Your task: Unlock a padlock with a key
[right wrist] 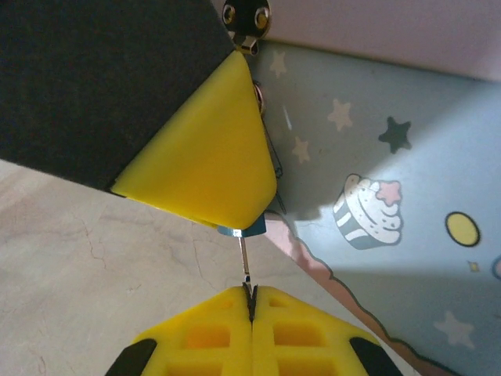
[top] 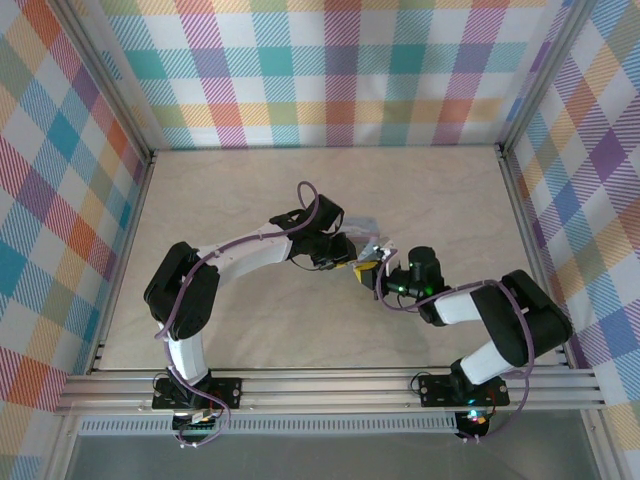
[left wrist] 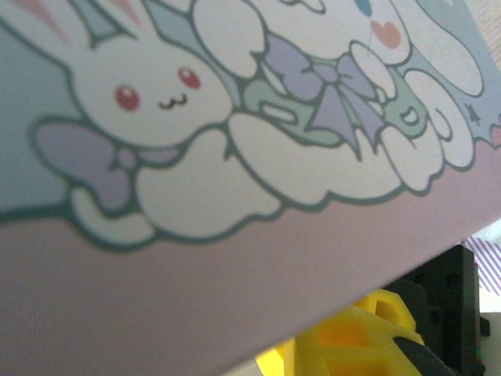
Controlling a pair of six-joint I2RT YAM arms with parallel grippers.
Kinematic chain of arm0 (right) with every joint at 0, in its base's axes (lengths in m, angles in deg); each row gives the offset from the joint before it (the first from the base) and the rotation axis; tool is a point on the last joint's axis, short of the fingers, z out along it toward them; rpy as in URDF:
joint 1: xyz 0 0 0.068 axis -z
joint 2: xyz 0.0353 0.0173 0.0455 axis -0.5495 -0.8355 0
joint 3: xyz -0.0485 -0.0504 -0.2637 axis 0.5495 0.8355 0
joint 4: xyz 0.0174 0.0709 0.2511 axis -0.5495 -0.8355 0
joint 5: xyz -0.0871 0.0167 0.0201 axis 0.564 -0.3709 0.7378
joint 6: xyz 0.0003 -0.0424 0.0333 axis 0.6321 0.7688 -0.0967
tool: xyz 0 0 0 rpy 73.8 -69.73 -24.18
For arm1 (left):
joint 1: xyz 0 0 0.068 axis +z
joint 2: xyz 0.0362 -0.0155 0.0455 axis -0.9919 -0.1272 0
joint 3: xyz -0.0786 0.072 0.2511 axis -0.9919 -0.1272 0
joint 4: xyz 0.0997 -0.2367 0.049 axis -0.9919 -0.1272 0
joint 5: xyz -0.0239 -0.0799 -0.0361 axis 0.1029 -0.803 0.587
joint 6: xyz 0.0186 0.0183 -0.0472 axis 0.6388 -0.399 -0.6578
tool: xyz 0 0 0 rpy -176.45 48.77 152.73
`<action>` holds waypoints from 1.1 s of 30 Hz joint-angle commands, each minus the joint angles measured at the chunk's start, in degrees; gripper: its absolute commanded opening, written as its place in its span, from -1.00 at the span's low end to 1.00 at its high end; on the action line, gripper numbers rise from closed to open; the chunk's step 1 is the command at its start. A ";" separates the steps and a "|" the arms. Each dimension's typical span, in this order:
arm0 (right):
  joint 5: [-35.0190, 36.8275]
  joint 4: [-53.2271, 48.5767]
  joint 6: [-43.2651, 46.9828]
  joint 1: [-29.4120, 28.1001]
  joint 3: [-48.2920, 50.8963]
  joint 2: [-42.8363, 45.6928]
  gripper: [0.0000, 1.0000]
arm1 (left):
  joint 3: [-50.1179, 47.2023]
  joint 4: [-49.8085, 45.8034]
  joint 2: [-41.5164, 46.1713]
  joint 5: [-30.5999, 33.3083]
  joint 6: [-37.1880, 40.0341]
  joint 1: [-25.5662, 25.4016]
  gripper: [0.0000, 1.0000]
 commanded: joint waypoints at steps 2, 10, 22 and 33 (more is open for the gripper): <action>-0.15 4.11 -1.02 -0.21 -2.16 -1.43 -1.00 | -0.03 0.90 1.72 -1.55 0.75 -0.02 -0.71; -1.55 6.36 -2.73 -0.15 -2.96 -2.88 -1.00 | -0.28 1.29 1.86 -1.88 0.70 -0.01 -0.71; -4.26 5.30 -2.81 2.16 -3.40 -2.65 -1.00 | -1.01 1.03 2.26 -1.39 0.93 0.02 -0.70; -6.62 6.28 -4.31 2.16 -4.71 -4.09 -1.00 | -0.63 1.52 1.98 -1.97 0.61 -0.10 -0.71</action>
